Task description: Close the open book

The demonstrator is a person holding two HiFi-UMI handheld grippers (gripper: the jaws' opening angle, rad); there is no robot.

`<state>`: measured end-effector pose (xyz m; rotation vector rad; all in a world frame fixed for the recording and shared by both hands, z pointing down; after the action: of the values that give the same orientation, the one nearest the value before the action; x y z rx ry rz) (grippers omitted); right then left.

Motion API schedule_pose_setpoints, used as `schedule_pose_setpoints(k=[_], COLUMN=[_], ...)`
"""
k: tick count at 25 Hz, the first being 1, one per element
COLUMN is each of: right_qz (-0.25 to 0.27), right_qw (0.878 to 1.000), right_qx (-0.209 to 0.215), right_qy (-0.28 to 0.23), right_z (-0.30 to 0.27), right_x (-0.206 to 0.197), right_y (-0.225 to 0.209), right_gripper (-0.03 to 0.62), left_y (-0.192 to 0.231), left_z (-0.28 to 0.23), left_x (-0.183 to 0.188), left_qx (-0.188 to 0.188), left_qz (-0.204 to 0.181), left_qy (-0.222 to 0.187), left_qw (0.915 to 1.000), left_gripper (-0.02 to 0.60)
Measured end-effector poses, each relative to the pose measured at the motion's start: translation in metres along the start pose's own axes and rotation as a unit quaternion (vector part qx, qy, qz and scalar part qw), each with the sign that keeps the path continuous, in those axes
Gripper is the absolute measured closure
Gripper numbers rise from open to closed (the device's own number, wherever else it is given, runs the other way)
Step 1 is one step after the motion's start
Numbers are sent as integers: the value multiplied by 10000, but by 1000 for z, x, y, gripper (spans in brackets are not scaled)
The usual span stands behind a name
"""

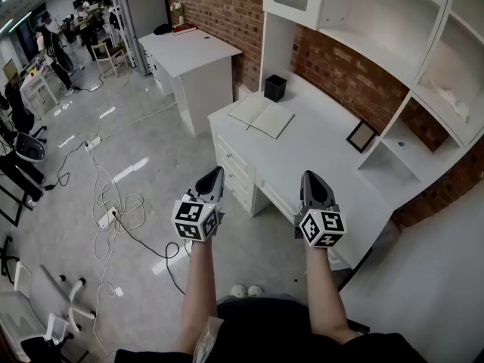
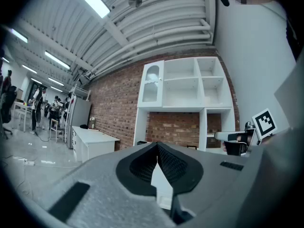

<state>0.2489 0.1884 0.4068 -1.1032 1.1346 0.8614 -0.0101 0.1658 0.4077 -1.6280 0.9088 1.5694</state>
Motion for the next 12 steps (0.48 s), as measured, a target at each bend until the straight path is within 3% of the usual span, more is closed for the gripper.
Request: schedule_pose_setpoints(k=[12], right_qz=[-60], right_qw=[10000], right_qx=[19], right_qy=[-9], right_z=[-6], right_x=[2], right_y=[2], right_gripper=[595], left_y=[2], left_z=[-4], left_x=[-5], left_qx=[-30], left_qz=[47], left_qy=[51], left_qw=[10000], left_gripper=[572])
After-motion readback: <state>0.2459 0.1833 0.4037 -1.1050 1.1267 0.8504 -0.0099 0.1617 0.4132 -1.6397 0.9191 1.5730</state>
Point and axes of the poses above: the fingertips, and each gripper's own axes: z backward along the fingers, y to its left, x out of its top, the point moved 3 cm from there along z, backward along the fingers, and after that the axes turned 5 degrees about -z, right-handed, at the moved point
